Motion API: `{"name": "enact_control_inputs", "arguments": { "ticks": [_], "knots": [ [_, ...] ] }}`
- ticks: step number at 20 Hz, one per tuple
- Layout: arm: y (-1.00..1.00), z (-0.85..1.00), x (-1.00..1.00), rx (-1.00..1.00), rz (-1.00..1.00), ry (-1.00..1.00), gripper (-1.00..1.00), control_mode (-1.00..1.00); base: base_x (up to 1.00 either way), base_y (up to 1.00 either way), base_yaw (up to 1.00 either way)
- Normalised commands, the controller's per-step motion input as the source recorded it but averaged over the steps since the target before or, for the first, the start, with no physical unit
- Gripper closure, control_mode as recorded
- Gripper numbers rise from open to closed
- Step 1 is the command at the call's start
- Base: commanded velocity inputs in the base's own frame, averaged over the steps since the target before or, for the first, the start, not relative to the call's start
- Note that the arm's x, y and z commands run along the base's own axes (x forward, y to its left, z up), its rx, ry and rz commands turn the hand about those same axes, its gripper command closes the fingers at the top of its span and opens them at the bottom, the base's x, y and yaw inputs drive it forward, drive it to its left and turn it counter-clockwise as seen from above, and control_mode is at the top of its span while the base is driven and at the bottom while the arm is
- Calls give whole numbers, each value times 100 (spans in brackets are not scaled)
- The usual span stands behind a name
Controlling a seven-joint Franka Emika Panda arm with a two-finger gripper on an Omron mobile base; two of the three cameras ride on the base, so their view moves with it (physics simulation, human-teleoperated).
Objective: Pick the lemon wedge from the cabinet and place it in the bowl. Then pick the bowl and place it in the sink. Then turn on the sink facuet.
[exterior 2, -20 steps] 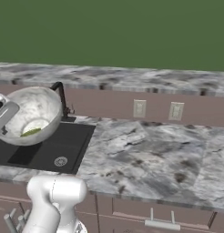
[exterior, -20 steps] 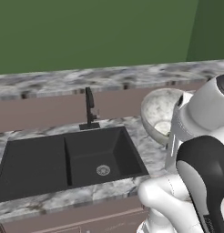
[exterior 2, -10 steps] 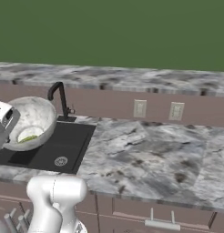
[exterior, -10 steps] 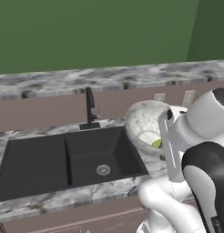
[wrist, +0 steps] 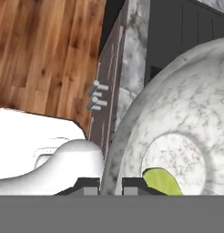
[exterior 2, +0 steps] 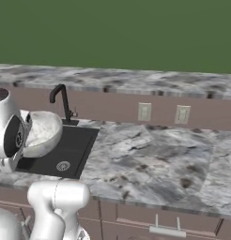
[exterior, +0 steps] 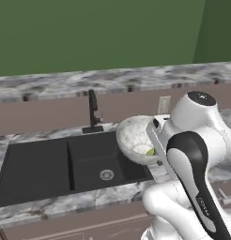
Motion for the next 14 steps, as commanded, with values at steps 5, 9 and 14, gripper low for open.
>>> {"name": "enact_control_inputs", "arguments": {
  "ticks": [5,9,14],
  "knots": [
    [-5,-37,43,-6,28,12,100,-100,0,0,0],
    [-1,-43,68,-1,29,12,100,-100,0,0,0],
    [0,-52,87,0,29,8,100,-100,0,0,0]
  ]
}}
